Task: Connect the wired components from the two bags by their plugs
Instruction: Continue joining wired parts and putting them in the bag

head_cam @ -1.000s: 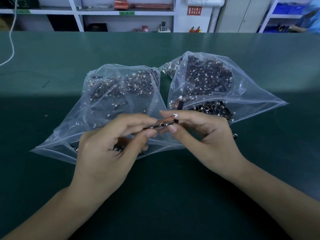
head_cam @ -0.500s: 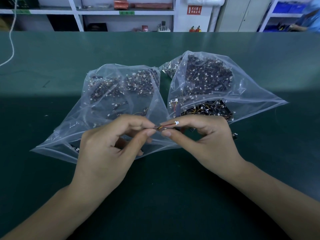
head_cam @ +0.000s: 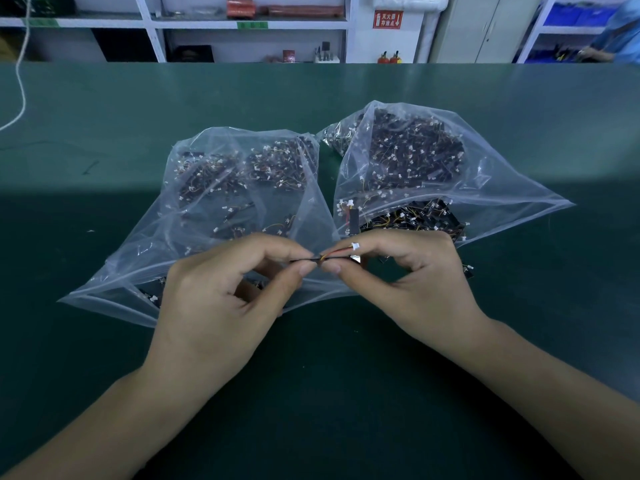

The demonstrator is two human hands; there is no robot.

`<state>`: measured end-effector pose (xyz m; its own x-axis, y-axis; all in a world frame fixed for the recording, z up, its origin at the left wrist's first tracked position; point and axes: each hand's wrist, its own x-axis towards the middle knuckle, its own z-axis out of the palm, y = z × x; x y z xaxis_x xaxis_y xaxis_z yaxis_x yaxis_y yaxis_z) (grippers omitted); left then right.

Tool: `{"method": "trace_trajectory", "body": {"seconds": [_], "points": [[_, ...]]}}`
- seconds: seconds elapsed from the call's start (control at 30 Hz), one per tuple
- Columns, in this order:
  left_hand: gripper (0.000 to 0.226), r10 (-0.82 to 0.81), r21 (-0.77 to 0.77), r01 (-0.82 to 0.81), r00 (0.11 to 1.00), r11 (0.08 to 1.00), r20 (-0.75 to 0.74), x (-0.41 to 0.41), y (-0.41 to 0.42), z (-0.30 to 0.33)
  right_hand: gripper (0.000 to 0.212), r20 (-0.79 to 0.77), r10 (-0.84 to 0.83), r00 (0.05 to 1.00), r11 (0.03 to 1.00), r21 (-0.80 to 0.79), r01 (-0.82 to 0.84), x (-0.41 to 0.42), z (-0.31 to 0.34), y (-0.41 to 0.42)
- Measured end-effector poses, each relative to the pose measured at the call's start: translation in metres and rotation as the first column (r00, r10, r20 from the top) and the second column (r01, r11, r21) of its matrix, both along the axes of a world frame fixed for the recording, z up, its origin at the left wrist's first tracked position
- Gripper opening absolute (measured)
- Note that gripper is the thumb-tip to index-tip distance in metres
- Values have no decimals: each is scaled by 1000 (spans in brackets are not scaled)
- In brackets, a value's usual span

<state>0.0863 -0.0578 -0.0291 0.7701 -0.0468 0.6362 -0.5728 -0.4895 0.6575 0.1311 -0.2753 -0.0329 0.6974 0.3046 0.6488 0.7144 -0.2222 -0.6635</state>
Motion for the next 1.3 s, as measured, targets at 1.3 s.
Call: {"method": "trace_trajectory", "body": {"seconds": [1.3], "points": [[25, 3, 70, -1, 999, 998, -41, -2, 1, 2, 8, 219, -340, 915, 870, -297, 394, 48, 1, -54]]}}
